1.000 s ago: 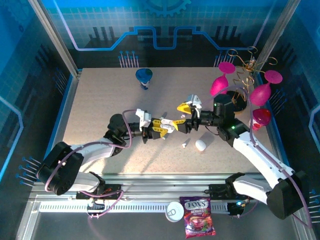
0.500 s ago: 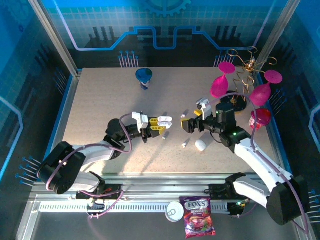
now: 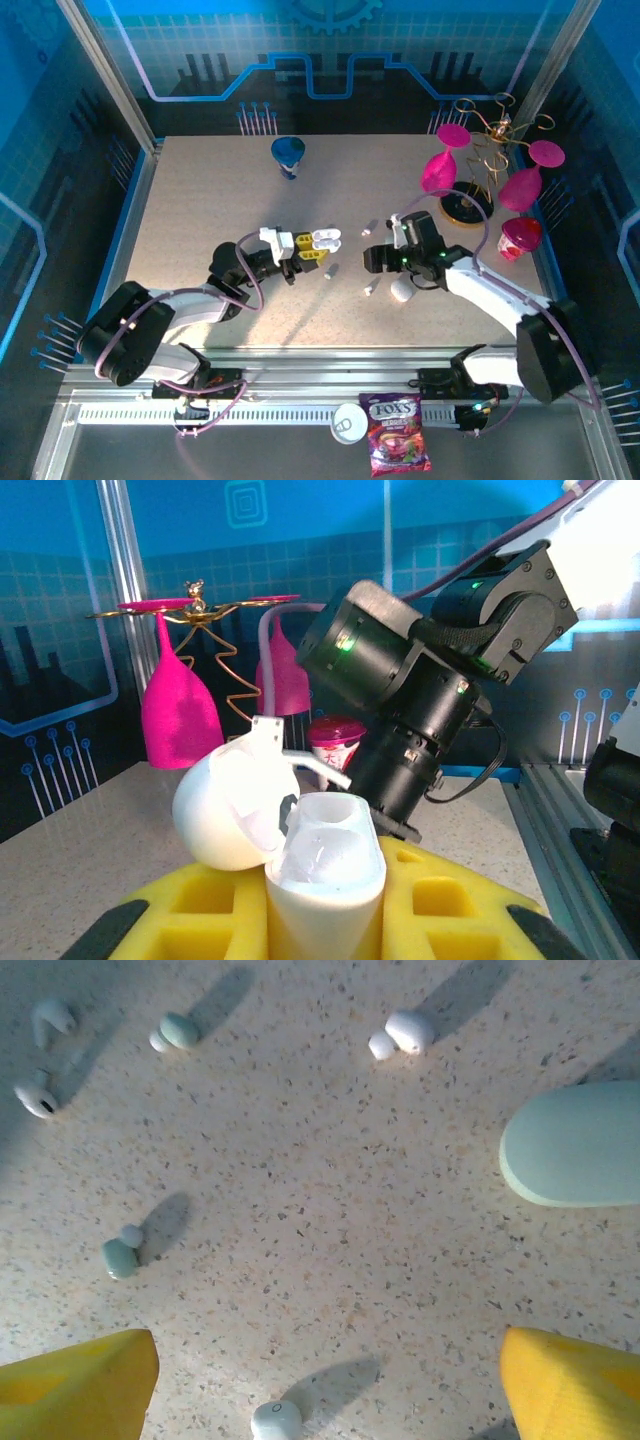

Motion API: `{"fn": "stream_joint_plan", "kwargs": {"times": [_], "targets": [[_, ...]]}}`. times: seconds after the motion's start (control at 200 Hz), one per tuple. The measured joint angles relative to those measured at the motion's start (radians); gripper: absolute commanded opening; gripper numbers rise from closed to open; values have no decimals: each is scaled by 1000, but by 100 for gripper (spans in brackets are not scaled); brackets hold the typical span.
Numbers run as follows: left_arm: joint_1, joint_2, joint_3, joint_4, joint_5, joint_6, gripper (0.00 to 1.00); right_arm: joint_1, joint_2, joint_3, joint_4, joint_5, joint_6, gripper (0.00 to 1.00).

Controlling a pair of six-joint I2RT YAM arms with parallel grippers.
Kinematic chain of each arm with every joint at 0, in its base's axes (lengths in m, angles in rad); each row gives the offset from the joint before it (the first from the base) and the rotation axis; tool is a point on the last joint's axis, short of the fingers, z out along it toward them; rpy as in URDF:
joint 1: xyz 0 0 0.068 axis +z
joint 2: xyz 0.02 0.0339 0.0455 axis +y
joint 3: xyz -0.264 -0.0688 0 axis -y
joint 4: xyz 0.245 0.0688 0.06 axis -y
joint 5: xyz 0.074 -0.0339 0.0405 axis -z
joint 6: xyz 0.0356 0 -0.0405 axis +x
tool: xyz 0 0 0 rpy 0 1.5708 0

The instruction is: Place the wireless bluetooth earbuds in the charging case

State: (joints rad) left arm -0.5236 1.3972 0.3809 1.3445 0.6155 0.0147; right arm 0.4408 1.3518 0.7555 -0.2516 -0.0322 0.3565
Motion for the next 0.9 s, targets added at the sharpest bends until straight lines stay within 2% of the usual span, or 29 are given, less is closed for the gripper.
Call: {"fn": "stream_joint_plan", "kwargs": {"times": [0.195, 0.395, 0.62, 0.77, 0.901], "targets": [[14, -39, -54, -15, -54, 22, 0, 72, 148, 108, 2, 26, -17, 80], [53, -165, -109, -51, -141, 30, 0, 150, 313, 246, 39, 15, -20, 74], [76, -368, -144, -211, -208, 82, 0, 235, 507, 440, 50, -15, -28, 67], [76, -497, -149, -340, -219, 119, 0, 256, 618, 571, 47, -37, -35, 64], [77, -569, -149, -436, -220, 147, 0, 266, 686, 663, 24, -47, -45, 58]]}}
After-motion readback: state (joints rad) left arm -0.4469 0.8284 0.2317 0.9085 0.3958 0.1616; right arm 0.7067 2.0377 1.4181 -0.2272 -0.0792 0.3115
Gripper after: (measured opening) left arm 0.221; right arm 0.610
